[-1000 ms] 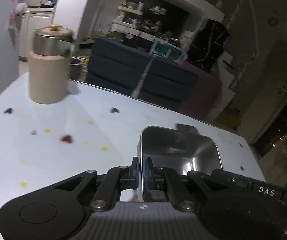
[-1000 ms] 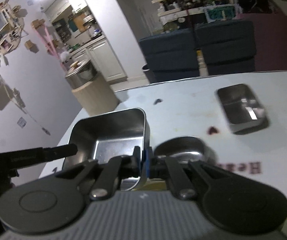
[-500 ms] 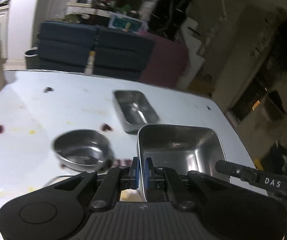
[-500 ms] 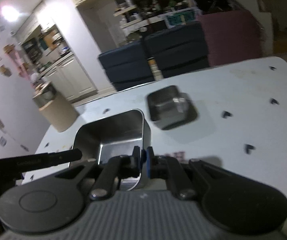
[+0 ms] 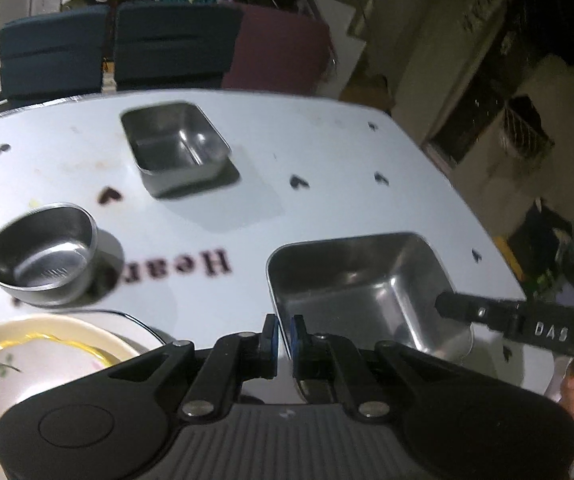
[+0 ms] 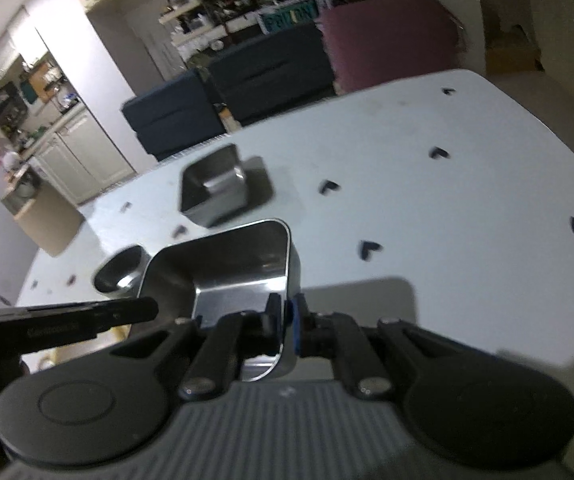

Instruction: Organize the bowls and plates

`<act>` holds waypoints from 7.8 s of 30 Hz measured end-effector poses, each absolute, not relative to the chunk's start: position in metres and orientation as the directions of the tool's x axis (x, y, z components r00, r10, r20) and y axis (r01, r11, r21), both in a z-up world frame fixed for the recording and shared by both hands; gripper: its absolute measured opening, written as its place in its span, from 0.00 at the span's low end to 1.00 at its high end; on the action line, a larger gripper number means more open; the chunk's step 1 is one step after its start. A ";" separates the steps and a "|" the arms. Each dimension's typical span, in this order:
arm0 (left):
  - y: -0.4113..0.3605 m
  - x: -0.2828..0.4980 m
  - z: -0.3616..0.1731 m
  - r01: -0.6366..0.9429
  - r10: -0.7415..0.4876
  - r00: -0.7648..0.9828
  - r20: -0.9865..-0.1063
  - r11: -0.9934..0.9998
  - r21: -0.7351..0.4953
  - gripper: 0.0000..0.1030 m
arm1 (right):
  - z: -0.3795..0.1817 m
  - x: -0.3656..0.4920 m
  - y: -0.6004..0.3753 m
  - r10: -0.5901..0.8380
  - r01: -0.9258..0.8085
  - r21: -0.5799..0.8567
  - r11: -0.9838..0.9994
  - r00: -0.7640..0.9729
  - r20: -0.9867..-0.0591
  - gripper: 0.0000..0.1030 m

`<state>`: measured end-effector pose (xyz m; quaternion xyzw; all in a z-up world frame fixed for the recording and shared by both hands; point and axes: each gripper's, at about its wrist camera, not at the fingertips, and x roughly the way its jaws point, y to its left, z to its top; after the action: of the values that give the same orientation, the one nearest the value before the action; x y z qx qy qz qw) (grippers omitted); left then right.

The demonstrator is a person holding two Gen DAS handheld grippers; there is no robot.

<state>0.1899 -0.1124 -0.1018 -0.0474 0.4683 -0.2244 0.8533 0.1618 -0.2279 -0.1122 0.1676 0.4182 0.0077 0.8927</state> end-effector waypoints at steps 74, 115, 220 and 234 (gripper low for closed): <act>-0.102 0.235 -0.068 0.362 -0.343 0.616 -0.710 0.923 -0.131 0.98 | -0.100 0.170 -0.238 0.009 0.175 0.172 0.969 0.674 -0.739 0.97; -0.007 0.364 -0.087 0.160 -0.189 0.757 -0.625 0.982 -0.102 1.00 | -0.189 0.377 -0.134 0.191 0.392 0.500 0.772 0.608 -0.771 0.56; -0.157 0.180 -0.122 0.474 -0.389 0.434 -0.812 0.866 -0.162 0.15 | -0.077 0.168 -0.210 0.050 -0.004 0.063 0.998 0.668 -0.743 0.09; -0.166 0.179 -0.132 0.493 -0.379 0.407 -0.831 0.857 -0.149 0.14 | -0.103 0.176 -0.219 -0.004 0.009 0.003 1.000 0.609 -0.793 0.08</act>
<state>0.1794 -0.1660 -0.1325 0.0600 0.4780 -0.2605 0.8367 0.1758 -0.2191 -0.1026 0.0032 0.4424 -0.0035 0.8968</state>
